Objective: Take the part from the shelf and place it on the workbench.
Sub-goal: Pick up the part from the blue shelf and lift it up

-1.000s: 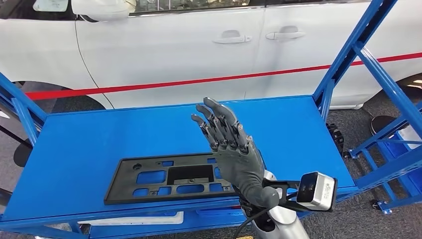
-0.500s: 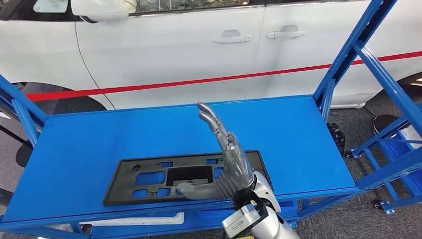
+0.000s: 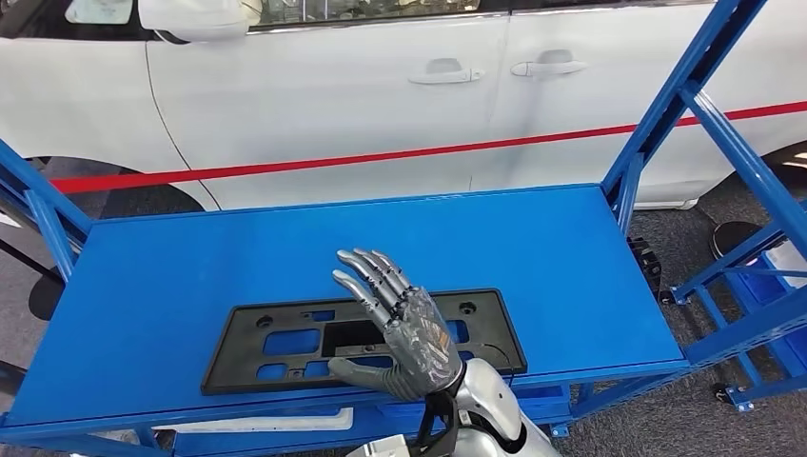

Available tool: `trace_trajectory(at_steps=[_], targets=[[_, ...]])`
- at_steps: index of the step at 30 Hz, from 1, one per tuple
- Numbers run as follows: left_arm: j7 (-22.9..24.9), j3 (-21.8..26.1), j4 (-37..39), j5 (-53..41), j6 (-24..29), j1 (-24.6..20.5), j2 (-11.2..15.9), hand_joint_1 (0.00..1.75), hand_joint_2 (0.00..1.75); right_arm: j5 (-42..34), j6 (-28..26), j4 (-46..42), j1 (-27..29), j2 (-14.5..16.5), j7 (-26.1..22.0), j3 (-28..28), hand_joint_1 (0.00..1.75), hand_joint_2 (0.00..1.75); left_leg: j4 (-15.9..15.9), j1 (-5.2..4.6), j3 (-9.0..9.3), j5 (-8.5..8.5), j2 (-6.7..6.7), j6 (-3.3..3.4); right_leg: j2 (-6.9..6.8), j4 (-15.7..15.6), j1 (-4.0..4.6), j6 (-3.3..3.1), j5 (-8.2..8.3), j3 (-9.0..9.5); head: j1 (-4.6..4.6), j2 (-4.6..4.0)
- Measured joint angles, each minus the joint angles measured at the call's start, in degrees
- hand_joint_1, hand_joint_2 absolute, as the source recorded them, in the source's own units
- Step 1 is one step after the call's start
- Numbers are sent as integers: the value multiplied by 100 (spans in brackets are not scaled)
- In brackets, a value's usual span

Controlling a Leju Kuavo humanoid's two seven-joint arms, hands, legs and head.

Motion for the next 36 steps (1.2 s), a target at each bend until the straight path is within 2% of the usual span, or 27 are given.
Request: trace_trajectory(at_steps=[2, 3, 5, 6, 7, 8, 9, 10, 12, 13, 14, 16, 17, 18, 20, 21, 22, 23, 24, 25, 27, 28, 31, 32, 34, 36], targets=[[21, 1, 4, -7, -24, 6, -14, 0, 0, 223, -15, 56, -23, -67, 151, 59, 0, 175, -43, 20, 11, 41, 3, 74, -3, 129, -9, 58, -105, -49, 2, 0], [35, 1, 7, -10, -31, 6, -27, 0, 0, 294, -12, 83, -34, -112, 204, 81, 0, 175, -61, 30, 15, 58, 6, 104, -4, 368, -14, 84, -257, -154, 3, 0], [65, 1, 12, -15, -38, 8, -48, 0, 0, 377, -2, 143, -46, -208, 280, 118, 0, 175, -62, 23, 3, 66, 10, 135, -6, 1104, -25, 121, -628, -495, 4, 0], [77, 1, 14, -16, -41, 12, -57, 0, 0, 407, 9, 174, -48, -253, 307, 136, 0, 175, -59, 20, -2, 67, 11, 138, -7, 1443, -29, 134, -749, -659, 4, 0], [87, 1, 15, -19, -43, 16, -62, 0, 0, 444, 32, 201, -48, -290, 348, 151, 0, 175, -56, 18, -4, 66, 10, 139, -7, 1591, -33, 139, -753, -734, 4, 0], [98, 1, 16, -23, -46, 18, -66, 0, 0, 492, 73, 226, -53, -325, 402, 166, 0, 175, -53, 17, -2, 64, 8, 137, -7, 1524, -36, 135, -652, -704, 4, 0], [109, 1, 18, -30, -50, 18, -72, 0, 0, 548, 125, 247, -65, -362, 463, 180, 0, 175, -49, 17, 5, 61, 4, 132, -7, 1249, -38, 121, -470, -569, 4, 0], [119, 1, 18, -38, -54, 17, -82, 0, 0, 603, 176, 264, -82, -404, 526, 192, 0, 175, -44, 16, 12, 54, 0, 123, -9, 832, -37, 95, -267, -361, 4, 0], [129, 1, 19, -51, -61, 16, -105, 0, 0, 675, 234, 293, -125, -495, 608, 208, 0, 175, -28, -5, 12, 34, -7, 83, -15, 164, -13, 44, -39, -38, 3, 0], [131, 1, 19, -55, -63, 16, -114, 0, 0, 690, 241, 304, -140, -537, 623, 210, 0, 175, -24, -13, 8, 27, -8, 56, -13, 17, 1, 24, -15, 27, 3, 0], [133, 1, 20, -58, -63, 17, -121, 0, 0, 697, 241, 315, -149, -573, 628, 212, 0, 175, -25, -19, 4, 23, -8, 26, -9, -5, 14, 7, -25, 27, 2, 0], [137, 1, 20, -67, -63, 16, -131, 0, 0, 717, 259, 327, -159, -621, 638, 220, 0, 175, -4, -16, 2, -8, -5, -39, -2, -30, -8, -43, -6, 28, 1, 0], [143, 0, 20, -73, -61, 14, -134, 0, 0, 739, 285, 329, -174, -640, 661, 229, 0, 175, 87, -14, -32, -82, -3, -68, -6, -48, -23, -77, 2, 35, -3, 0], [152, -1, 20, -79, -57, 13, -134, 0, 0, 770, 323, 331, -195, -662, 698, 242, 0, 175, 294, -10, -120, -217, -2, -93, -11, -65, -38, -106, 10, 44, -5, 0], [172, -2, 20, -85, -55, 16, -133, 0, 0, 844, 397, 339, -239, -739, 790, 276, 0, 175, 1015, 6, -451, -590, -1, -129, -24, -69, -38, -138, 7, 46, -10, 0], [178, -2, 20, -86, -58, 21, -133, 0, 0, 878, 420, 344, -250, -794, 826, 291, 0, 175, 1379, 12, -625, -726, 0, -142, -29, -66, -35, -142, 5, 45, -8, 0], [179, -2, 20, -89, -65, 27, -132, 0, 0, 909, 431, 347, -256, -857, 860, 299, 0, 175, 1590, 16, -730, -759, 0, -151, -31, -62, -33, -143, 3, 45, -9, 0], [179, -2, 20, -92, -73, 33, -129, 0, 0, 937, 434, 346, -257, -929, 892, 303, 0, 175, 1576, 21, -729, -676, 0, -153, -31, -55, -33, -141, -2, 48, -8, 0], [178, -2, 20, -96, -80, 37, -126, 0, 0, 960, 429, 338, -254, -1006, 918, 304, 0, 175, 1333, 26, -617, -496, 1, -147, -27, -46, -33, -133, -9, 56, -8, 0], [178, -2, 20, -98, -87, 39, -120, 0, 0, 982, 419, 322, -245, -1087, 944, 304, 0, 175, 936, 30, -426, -278, 1, -133, -23, -35, -34, -119, -21, 65, -8, 0], [177, -2, 20, -97, -88, 36, -103, 0, 0, 1029, 375, 275, -201, -1244, 1001, 302, 0, 175, 240, 17, -88, -34, -2, -89, -17, -7, -16, -74, -46, 69, -6, 0], [171, -2, 20, -92, -82, 34, -91, 0, 0, 1067, 344, 255, -166, -1316, 1037, 299, 0, 175, 79, 6, -13, -8, -4, -62, -17, 0, -9, -47, -50, 64, -4, 0], [102, 0, 20, -66, -61, 39, -52, 0, 0, 1196, 251, 213, -53, -1536, 1132, 264, 0, 175, 2, 0, 8, 4, -6, 38, -18, 1, -16, 47, -53, 63, 0, 0], [61, 1, 20, -56, -61, 38, -36, 0, 0, 1227, 222, 200, -28, -1615, 1145, 236, 0, 175, -24, 8, 17, 23, -3, 78, -18, 68, -24, 78, -109, 39, 2, 0], [-12, 1, 20, -44, -70, 25, -5, 0, 0, 1268, 179, 190, -3, -1755, 1147, 178, 0, 175, -64, 22, 29, 53, 9, 140, -18, 524, -45, 131, -395, -166, 5, 0], [-49, 1, 20, -42, -79, 15, 24, 0, 0, 1288, 162, 190, 21, -1850, 1146, 146, 0, 175, -65, 16, 21, 55, 16, 159, -19, 1269, -53, 169, -735, -522, 7, 0]])
